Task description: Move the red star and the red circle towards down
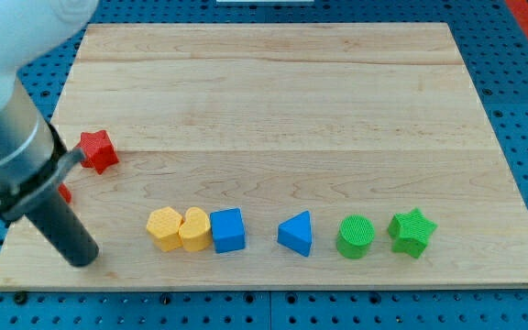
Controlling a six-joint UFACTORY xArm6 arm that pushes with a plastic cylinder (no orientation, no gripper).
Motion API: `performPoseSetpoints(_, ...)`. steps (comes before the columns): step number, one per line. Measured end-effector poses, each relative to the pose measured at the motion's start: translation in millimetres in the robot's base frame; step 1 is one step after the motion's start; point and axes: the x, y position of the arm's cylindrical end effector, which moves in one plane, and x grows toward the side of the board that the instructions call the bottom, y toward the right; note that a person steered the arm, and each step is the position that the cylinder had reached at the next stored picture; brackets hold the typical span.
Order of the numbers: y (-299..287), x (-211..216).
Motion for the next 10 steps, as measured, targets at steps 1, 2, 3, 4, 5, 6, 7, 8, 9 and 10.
performPoseSetpoints(1, 7.5, -49.8)
performPoseSetpoints(2, 40.2, -100.4)
performPoseSetpoints(3, 52.4, -152.2)
performPoseSetpoints(4, 24.0, -192.8)
performPoseSetpoints(5, 2.1, -182.3)
performPoseSetpoints(6, -0.9, -147.6)
performPoseSetpoints(7, -1.8, -164.0)
performPoseSetpoints(8, -28.9, -148.7)
performPoseSetpoints(9, -30.1, -96.8)
performPoseSetpoints(10, -25.1, -57.2)
